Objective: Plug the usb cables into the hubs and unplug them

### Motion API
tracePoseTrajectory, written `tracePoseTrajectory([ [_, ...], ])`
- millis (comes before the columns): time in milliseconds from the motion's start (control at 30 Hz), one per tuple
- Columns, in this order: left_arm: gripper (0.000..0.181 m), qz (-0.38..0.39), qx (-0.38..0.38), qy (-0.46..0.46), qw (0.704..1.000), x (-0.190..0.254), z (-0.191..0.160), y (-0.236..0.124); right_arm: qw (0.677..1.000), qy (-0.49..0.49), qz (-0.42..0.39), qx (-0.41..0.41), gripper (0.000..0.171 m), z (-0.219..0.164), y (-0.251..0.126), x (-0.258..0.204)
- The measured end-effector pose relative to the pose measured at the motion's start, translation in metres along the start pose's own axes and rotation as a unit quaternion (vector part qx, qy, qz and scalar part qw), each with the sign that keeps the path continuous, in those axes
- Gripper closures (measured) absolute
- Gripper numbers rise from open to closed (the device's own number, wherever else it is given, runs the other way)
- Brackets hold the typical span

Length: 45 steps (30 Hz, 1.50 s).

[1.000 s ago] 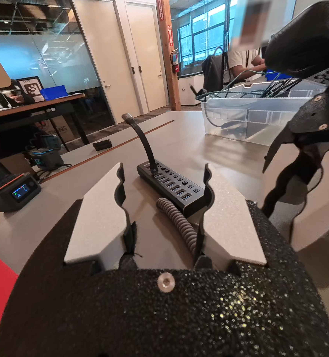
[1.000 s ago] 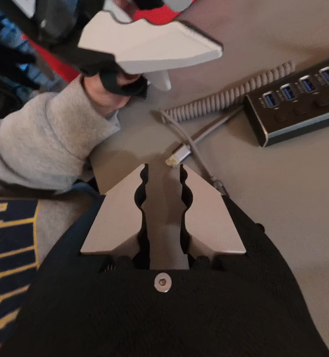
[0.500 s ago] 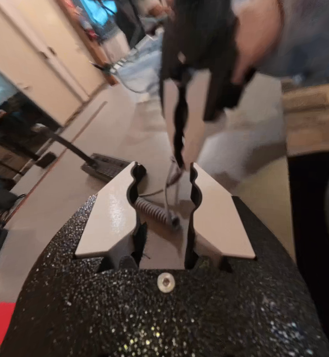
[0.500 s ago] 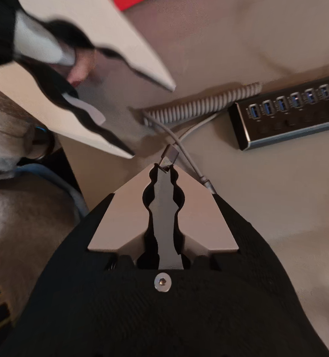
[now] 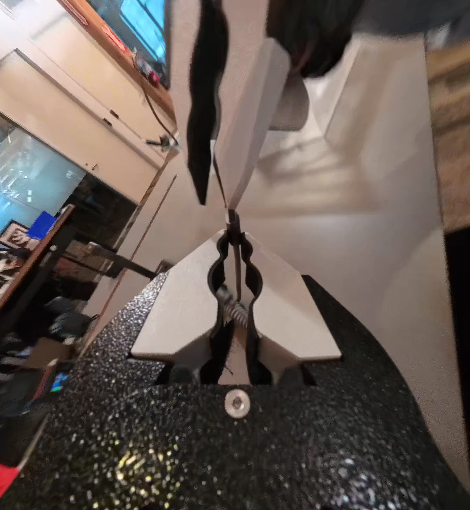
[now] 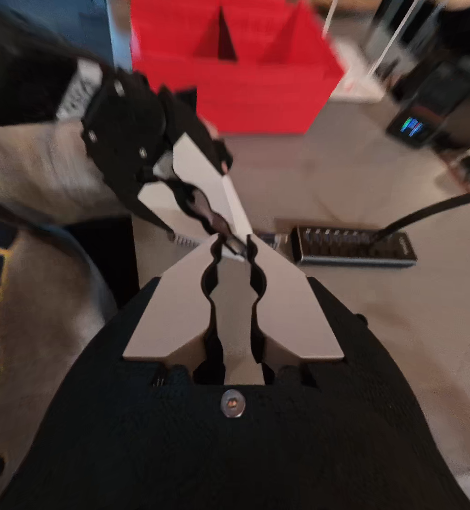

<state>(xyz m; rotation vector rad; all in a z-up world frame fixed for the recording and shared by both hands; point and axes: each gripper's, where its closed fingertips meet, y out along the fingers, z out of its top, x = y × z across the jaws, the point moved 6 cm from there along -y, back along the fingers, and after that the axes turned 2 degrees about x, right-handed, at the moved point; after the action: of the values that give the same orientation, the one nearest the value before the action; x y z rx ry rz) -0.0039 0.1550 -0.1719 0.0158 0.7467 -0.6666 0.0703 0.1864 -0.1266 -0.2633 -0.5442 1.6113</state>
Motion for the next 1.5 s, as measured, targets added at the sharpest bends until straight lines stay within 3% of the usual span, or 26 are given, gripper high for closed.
tracePoseTrajectory([
  [33, 0.176, -0.002, 0.034, -0.037, 0.999, -0.003, 0.006, -0.004, 0.999, 0.013, 0.002, 0.047, 0.146, 0.007, -0.006, -0.001],
  [133, 0.176, -0.015, 0.143, -0.152, 0.978, -0.016, 0.02, -0.018, 0.99, 0.048, 0.019, 0.13, 0.129, 0.015, -0.019, -0.003],
  [233, 0.176, -0.017, 0.203, -0.206, 0.957, -0.026, 0.024, -0.028, 0.985, 0.068, 0.036, 0.157, 0.128, 0.009, -0.018, -0.003],
  [533, 0.176, -0.015, 0.235, -0.199, 0.951, -0.027, 0.029, -0.035, 0.981, 0.077, 0.033, 0.177, 0.131, 0.003, -0.009, -0.002],
  [700, 0.177, -0.011, 0.288, -0.221, 0.932, -0.031, 0.031, -0.048, 0.973, 0.143, 0.081, 0.165, 0.11, -0.005, -0.005, -0.005],
  [867, 0.177, -0.045, 0.352, -0.277, 0.893, -0.036, 0.036, -0.059, 0.976, 0.106, 0.081, 0.17, 0.115, -0.005, 0.001, -0.018],
  [1067, 0.177, -0.049, 0.315, -0.231, 0.919, -0.026, 0.038, -0.054, 0.985, 0.015, 0.032, 0.169, 0.148, -0.001, 0.013, -0.03],
  [1267, 0.176, -0.035, 0.266, -0.178, 0.947, -0.024, 0.036, -0.053, 0.987, -0.022, -0.001, 0.161, 0.163, 0.0, 0.015, -0.026],
  [1367, 0.176, -0.013, 0.234, -0.137, 0.962, -0.026, 0.033, -0.054, 0.989, 0.016, -0.022, 0.148, 0.148, -0.004, 0.01, -0.016],
  [1500, 0.176, 0.003, 0.198, -0.09, 0.976, -0.026, 0.032, -0.056, 0.979, 0.115, -0.004, 0.167, 0.145, -0.005, -0.007, -0.001],
])
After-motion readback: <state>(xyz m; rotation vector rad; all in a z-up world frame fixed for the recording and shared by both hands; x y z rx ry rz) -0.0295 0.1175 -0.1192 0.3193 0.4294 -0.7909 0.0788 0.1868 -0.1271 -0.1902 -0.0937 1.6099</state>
